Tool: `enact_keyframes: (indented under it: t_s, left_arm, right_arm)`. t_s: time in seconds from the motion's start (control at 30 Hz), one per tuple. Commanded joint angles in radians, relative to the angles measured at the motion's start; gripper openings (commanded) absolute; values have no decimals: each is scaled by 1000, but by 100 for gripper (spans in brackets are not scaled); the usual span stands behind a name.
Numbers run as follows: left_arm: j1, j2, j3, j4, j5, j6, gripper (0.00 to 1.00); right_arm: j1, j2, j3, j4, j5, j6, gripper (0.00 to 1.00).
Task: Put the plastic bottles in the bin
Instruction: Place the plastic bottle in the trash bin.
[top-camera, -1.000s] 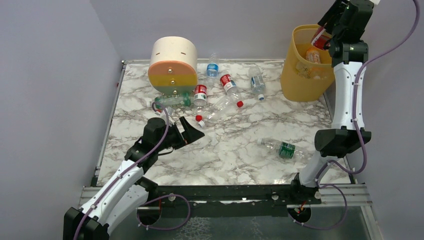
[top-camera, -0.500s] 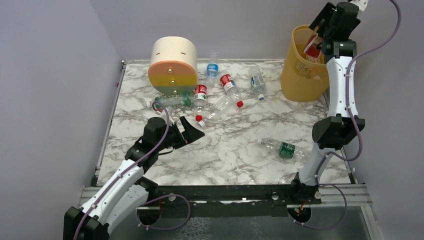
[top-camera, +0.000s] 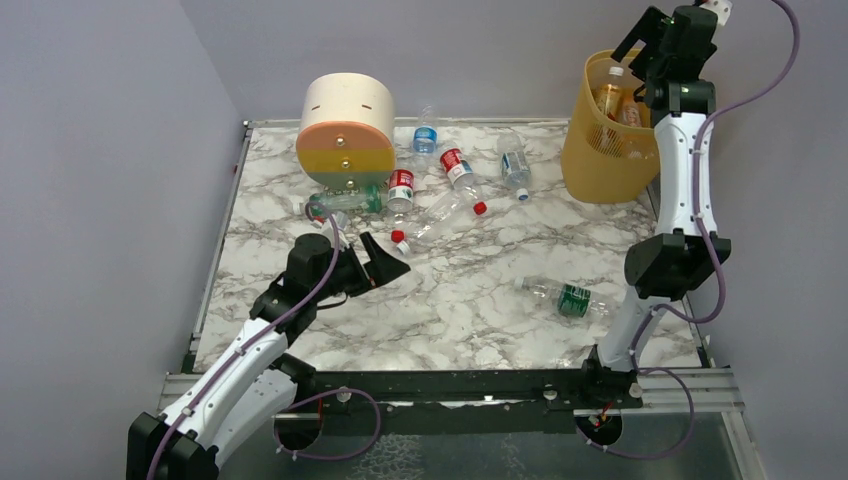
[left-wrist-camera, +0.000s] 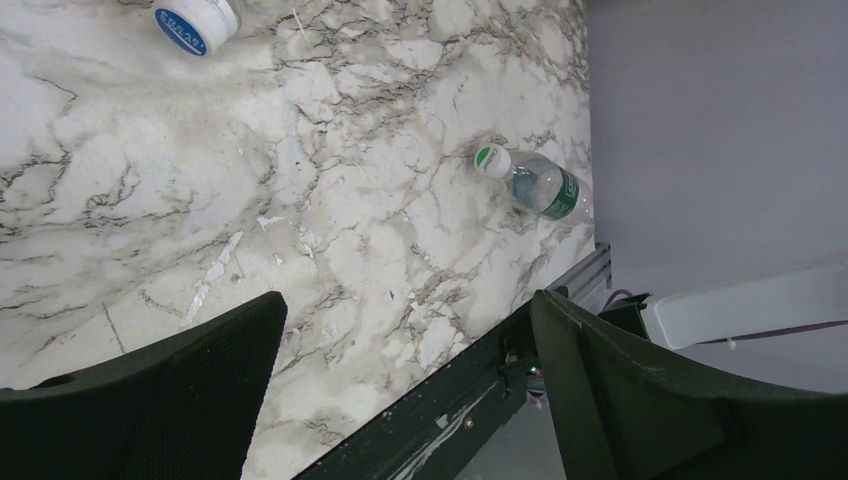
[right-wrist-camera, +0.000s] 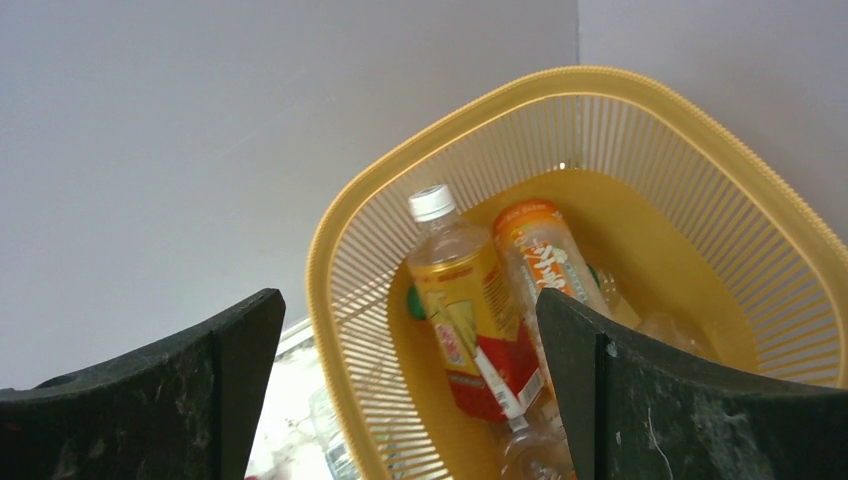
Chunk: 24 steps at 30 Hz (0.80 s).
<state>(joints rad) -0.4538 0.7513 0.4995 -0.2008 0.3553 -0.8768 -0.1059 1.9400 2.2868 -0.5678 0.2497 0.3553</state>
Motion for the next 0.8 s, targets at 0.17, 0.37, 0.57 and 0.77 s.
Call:
enact_keyframes:
  t_s: [0.17, 0.37, 0.57, 0.77]
  left_arm:
    - [-8, 88, 68, 136, 84, 65, 99]
    - [-122, 272, 179, 186, 58, 178, 99]
    - [-356, 524, 353, 197, -71, 325, 99]
    - [-470, 769, 533, 200, -134, 498, 99]
  right_arm:
    - [5, -247, -167, -15, -301, 50, 99]
    - [89, -417, -366, -13, -380, 32, 100]
    - [101, -558, -435, -68, -512, 30, 99]
    - [101, -658, -418, -151, -571, 11, 99]
